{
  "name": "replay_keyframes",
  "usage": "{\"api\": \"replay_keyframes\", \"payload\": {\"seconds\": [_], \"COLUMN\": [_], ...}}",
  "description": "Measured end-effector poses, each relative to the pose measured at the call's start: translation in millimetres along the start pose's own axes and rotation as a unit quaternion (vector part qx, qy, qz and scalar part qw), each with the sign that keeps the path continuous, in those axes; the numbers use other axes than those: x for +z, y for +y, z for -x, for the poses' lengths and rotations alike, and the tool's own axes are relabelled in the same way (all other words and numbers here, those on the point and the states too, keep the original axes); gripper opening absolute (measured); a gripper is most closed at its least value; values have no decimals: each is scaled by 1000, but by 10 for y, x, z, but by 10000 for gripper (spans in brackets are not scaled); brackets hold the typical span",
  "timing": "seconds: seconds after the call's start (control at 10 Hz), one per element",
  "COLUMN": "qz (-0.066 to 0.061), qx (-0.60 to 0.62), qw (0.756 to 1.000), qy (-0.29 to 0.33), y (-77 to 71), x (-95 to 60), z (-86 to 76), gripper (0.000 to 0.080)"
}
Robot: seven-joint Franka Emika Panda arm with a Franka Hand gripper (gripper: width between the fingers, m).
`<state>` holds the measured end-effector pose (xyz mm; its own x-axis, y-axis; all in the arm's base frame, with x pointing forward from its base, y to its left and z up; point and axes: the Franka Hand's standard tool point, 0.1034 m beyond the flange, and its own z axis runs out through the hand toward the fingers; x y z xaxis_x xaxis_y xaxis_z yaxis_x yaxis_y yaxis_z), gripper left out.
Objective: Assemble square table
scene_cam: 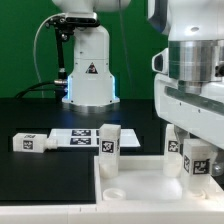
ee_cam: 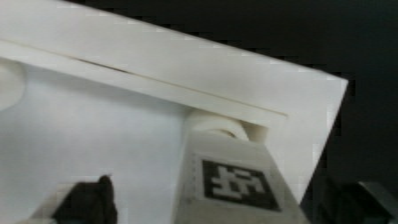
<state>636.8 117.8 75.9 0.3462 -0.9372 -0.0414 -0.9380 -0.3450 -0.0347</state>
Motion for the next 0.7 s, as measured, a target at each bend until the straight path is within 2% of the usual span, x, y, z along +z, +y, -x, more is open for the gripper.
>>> {"api": "replay_keyframes", "payload": {"seconds": [0.1, 0.5, 0.6, 0.7], "qz": [7, 6, 5, 4], "qx": [-75, -226, -278, -366], "qw": [997, 974, 961, 930], "qy": [1, 3, 3, 11], "y": [-43, -65, -67, -88], "x": [-66, -82, -89, -122], "z": [16, 3, -8, -42], "gripper": [629, 649, 648, 648]}}
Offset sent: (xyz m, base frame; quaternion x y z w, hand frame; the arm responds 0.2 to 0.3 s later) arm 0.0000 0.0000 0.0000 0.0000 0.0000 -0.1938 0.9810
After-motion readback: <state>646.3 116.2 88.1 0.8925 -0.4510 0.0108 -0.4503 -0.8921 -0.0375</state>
